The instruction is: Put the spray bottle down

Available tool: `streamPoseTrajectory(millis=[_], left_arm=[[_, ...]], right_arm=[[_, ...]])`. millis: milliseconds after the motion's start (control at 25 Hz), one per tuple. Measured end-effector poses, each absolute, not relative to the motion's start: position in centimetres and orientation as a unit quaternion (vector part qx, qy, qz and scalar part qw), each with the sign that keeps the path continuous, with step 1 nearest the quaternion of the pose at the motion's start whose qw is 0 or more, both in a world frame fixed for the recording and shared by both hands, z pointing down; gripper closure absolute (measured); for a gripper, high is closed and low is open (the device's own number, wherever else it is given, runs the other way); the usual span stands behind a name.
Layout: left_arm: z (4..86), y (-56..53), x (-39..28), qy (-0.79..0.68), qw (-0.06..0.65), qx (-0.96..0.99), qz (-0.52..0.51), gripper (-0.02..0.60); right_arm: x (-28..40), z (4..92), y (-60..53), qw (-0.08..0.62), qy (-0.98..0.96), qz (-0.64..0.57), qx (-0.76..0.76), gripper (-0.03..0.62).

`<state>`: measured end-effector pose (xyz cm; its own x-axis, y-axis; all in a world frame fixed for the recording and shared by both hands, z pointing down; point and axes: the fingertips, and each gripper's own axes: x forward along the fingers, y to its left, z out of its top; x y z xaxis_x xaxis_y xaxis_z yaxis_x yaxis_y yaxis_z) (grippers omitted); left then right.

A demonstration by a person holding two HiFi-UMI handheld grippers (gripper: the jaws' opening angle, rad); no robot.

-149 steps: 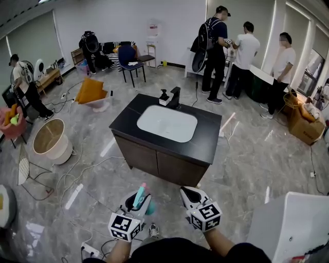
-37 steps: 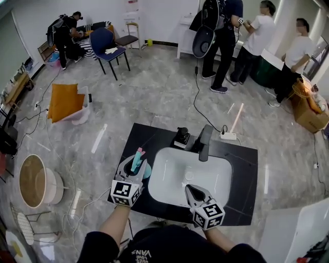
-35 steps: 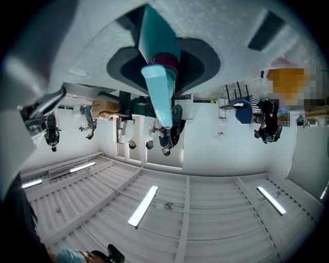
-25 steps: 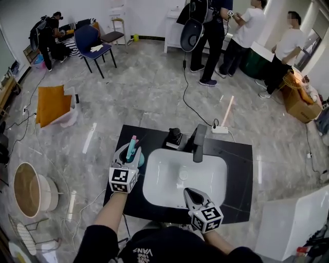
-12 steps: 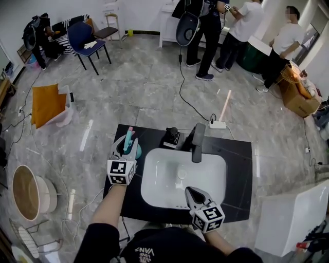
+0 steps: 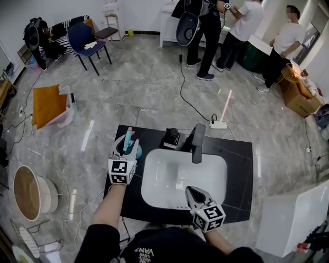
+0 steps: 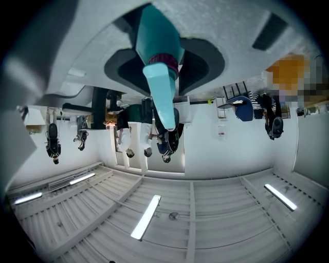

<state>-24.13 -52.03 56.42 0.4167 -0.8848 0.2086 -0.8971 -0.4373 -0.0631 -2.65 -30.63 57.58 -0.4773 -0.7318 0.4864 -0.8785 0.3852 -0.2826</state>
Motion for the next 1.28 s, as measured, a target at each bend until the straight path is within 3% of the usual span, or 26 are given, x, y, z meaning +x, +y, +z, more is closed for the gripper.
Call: streamPoseTrajectory(millis=[240,480,1280], left_arm=[[56.5,-52.1,-24.2,-0.528,0.051,0.841,0.108,0.244],[57.0,-51.7,-24.7,-0.532,0.073,0.836,0.112,0.169],[55.9,-43.6,-26.5,-0.573,0.086,0.808,0.103,0.168]], right_arm=[[-2.2,57.4,-30.9,0.138,-0.82,0.256,0.492,0.594],[-2.1,57.2,-30.9,0.133,-0.822,0.257,0.49,0.594],[-1.7,56.4,-28.8,0.127,-0.855,0.243,0.44,0.594]])
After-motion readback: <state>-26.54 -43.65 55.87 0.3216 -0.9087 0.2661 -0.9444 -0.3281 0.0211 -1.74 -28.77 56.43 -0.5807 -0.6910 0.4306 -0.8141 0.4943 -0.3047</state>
